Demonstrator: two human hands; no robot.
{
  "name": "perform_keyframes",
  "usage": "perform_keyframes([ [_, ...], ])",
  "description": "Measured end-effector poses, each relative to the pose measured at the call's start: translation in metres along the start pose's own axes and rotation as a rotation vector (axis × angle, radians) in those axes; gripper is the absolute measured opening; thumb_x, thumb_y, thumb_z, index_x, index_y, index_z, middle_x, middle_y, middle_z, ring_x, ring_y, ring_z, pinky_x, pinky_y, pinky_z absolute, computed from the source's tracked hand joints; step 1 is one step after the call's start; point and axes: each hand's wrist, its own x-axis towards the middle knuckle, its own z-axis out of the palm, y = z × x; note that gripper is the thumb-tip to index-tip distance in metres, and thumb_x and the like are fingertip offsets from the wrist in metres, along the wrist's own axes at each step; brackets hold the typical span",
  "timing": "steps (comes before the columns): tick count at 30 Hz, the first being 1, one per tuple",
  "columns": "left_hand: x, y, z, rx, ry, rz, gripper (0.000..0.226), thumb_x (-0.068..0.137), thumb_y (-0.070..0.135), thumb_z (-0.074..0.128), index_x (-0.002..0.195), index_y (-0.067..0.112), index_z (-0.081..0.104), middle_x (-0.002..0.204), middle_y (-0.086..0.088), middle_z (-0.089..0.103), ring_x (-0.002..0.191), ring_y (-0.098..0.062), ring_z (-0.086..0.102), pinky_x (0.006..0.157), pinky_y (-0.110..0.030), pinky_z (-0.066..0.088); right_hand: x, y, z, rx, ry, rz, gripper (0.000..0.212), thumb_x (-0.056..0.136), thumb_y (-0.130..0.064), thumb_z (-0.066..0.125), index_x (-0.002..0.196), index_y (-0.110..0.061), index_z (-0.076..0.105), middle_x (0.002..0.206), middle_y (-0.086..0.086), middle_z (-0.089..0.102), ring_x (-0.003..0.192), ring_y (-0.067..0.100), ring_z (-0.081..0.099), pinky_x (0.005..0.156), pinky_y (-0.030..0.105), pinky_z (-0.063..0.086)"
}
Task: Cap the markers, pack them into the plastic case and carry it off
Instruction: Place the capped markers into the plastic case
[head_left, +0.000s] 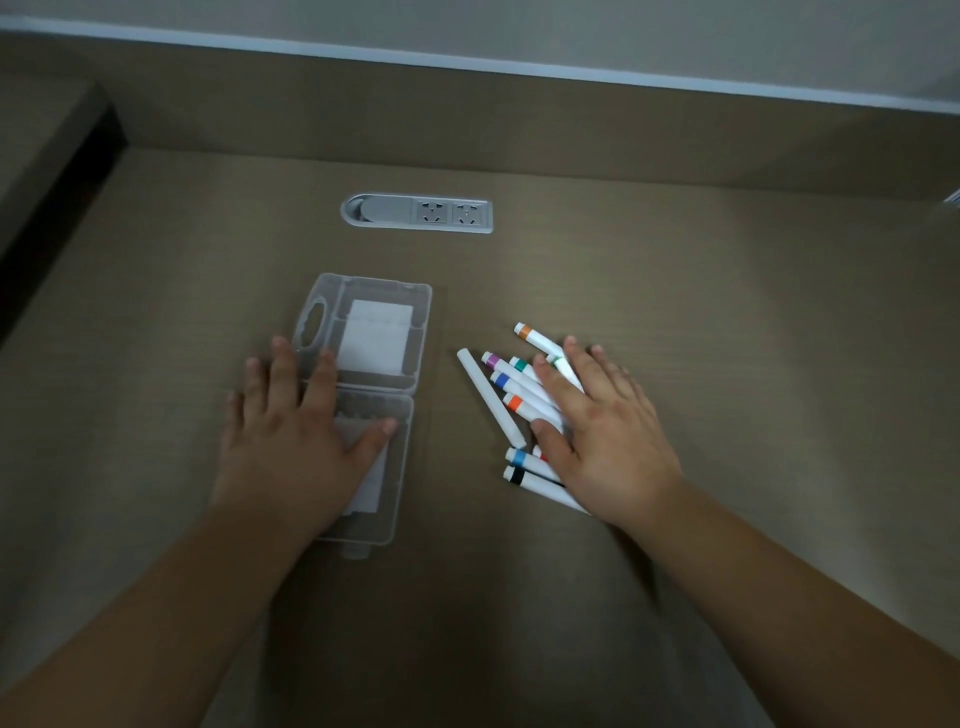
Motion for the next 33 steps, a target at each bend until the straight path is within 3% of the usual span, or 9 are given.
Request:
perform_keyframes([
  [9, -0.006, 0.034, 0.006, -0.007, 0.0, 0.002, 0.101, 0.082, 0.087, 0.016, 0.159, 0.024, -0.001, 0.167, -0.017, -0.006, 0.153, -0.04, 0.002, 0.122, -0.059, 0.013, -0.004, 0.012, -0.004, -0.015, -0.005, 0.025, 0.061, 0.095, -0.058, 0.03, 0.152, -0.036, 0.025, 0.164, -0.002, 0.014, 0.151, 0.022, 0.009, 0.12, 0.042, 0.015],
  [20, -0.01, 0.059, 0.01, -0.072, -0.045, -0.024, 0.099, 0.083, 0.088, 0.016, 0.156, 0.028, -0.013, 0.166, -0.011, -0.017, 0.153, -0.038, -0.011, 0.122, -0.062, 0.007, -0.009, 0.013, -0.012, -0.058, -0.031, 0.073, 0.067, 0.09, -0.064, 0.019, 0.152, -0.038, 0.025, 0.164, 0.001, 0.015, 0.15, 0.026, 0.011, 0.121, 0.048, 0.012],
  [27, -0.014, 0.059, 0.002, -0.296, -0.076, -0.024, 0.091, 0.085, 0.081, 0.027, 0.156, 0.037, -0.009, 0.167, -0.002, -0.018, 0.153, -0.029, -0.017, 0.12, -0.05, -0.009, -0.02, -0.019, -0.007, -0.092, -0.027, 0.17, 0.078, 0.083, -0.078, 0.018, 0.151, -0.041, 0.025, 0.162, 0.009, 0.018, 0.148, 0.036, 0.014, 0.116, 0.06, 0.015],
  [31, -0.008, 0.032, -0.008, -0.489, -0.042, -0.026, 0.084, 0.09, 0.07, 0.042, 0.157, 0.039, 0.004, 0.168, 0.006, -0.008, 0.154, -0.019, -0.012, 0.122, -0.047, 0.002, -0.017, -0.025, -0.001, -0.154, -0.031, 0.191, 0.08, 0.083, -0.079, 0.017, 0.151, -0.038, 0.026, 0.161, 0.013, 0.018, 0.147, 0.04, 0.014, 0.114, 0.064, 0.018],
  [33, -0.001, 0.011, -0.01, -0.438, -0.03, 0.028, 0.081, 0.093, 0.065, 0.042, 0.158, 0.037, 0.004, 0.168, 0.01, -0.006, 0.153, -0.015, -0.01, 0.124, -0.045, 0.006, -0.015, -0.025, 0.0, -0.166, -0.023, 0.197, 0.079, 0.084, -0.078, 0.018, 0.151, -0.036, 0.028, 0.16, 0.014, 0.021, 0.146, 0.041, 0.017, 0.113, 0.064, 0.02],
])
